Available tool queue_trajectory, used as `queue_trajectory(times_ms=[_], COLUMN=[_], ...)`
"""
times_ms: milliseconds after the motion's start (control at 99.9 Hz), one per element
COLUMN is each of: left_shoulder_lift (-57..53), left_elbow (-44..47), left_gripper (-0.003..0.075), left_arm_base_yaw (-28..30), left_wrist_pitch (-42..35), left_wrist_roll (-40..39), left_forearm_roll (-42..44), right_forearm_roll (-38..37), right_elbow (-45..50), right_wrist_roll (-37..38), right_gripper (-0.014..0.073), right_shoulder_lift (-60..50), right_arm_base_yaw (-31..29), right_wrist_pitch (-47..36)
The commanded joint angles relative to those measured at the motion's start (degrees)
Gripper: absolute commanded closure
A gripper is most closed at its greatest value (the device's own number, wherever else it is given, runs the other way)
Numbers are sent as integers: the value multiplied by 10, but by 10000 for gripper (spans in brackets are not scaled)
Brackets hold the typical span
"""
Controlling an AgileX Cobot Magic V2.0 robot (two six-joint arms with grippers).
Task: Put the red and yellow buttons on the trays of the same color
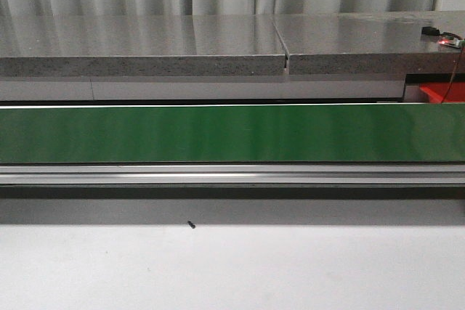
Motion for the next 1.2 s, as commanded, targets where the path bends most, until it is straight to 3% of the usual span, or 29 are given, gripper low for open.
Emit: queue_trajectory(times_ms=[0, 691, 881, 1191], left_shoulder_lift=[-18, -17, 34, 247], left_elbow=[20, 3, -99, -349], left_gripper=[741, 741, 741, 741], left_arm_base_yaw=[-4, -4, -4, -4], left_wrist_pitch=[-46, -70, 50, 306], left_wrist_roll=[-5, 0, -1, -1], left_forearm_roll=[-4, -20, -27, -30], right_forearm_roll=[-3, -3, -3, -3], right_elbow=[-9, -9, -9, -9], right_wrist_roll=[0, 0, 0, 0], right_gripper=[662, 662, 662, 662], right_shoulder_lift=[-9, -9, -9, -9], right_arm_base_yaw=[0, 1, 1, 1], right_wrist_pitch=[-47, -47, -47, -47])
